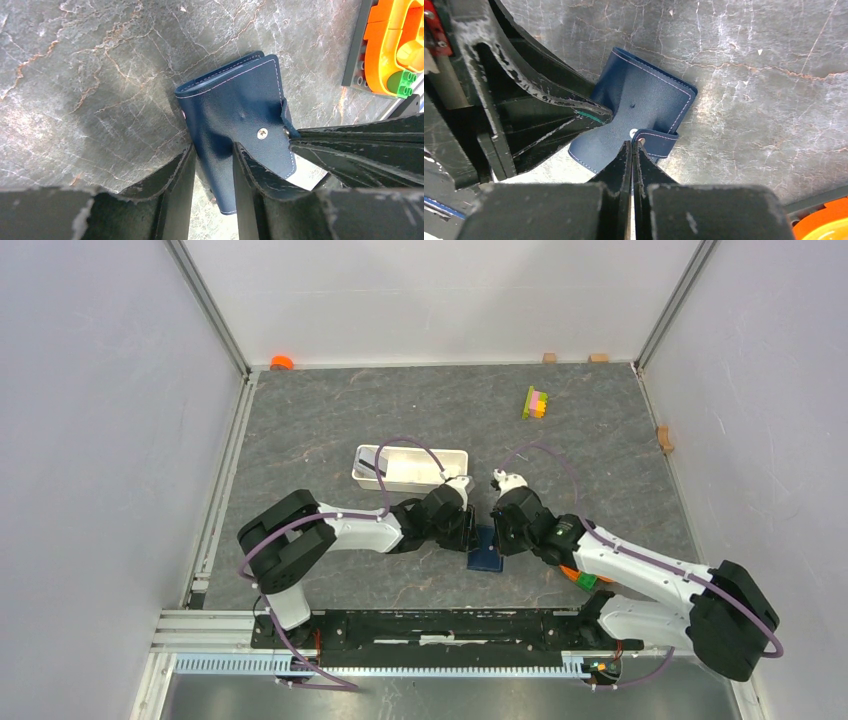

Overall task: Put the credit cards into the card holder
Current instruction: Close the card holder at the center of the board.

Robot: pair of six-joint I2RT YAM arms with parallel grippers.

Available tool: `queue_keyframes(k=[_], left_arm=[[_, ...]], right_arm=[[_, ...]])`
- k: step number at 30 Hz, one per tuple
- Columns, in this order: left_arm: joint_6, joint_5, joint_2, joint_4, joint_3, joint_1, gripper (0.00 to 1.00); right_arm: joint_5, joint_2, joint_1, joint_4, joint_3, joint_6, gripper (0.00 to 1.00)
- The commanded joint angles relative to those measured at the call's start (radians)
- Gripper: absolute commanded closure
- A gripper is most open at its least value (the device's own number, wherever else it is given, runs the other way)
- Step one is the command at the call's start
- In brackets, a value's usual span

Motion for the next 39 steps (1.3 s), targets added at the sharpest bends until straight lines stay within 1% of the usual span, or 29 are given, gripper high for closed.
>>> queue_keyframes(k=[1,8,33,39], left_arm=[[0.034,-0.055,0.057,-0.108,-0.011,-0.009,0.6],[0.033,-0.047,0.059,-0.103,-0.01,-0.009,0.6],[0.031,-0.041,0.06,-0.099,-0.011,-0.009,0.62],[0.031,-0.035,0.066,-0.094,-0.01,-0.008,0.62]], right_arm=[[-0.036,0.025,0.005,0.072,-0.009,-0.018,1.0],[-0.033,0.053,0.005,0.104,-0.04,-0.023,1.0],[-0.095,0.118,0.005,0.136,-0.058,-0.02,1.0],[-0.106,0.112,0.005,0.141,-0.059,-0.018,1.0]])
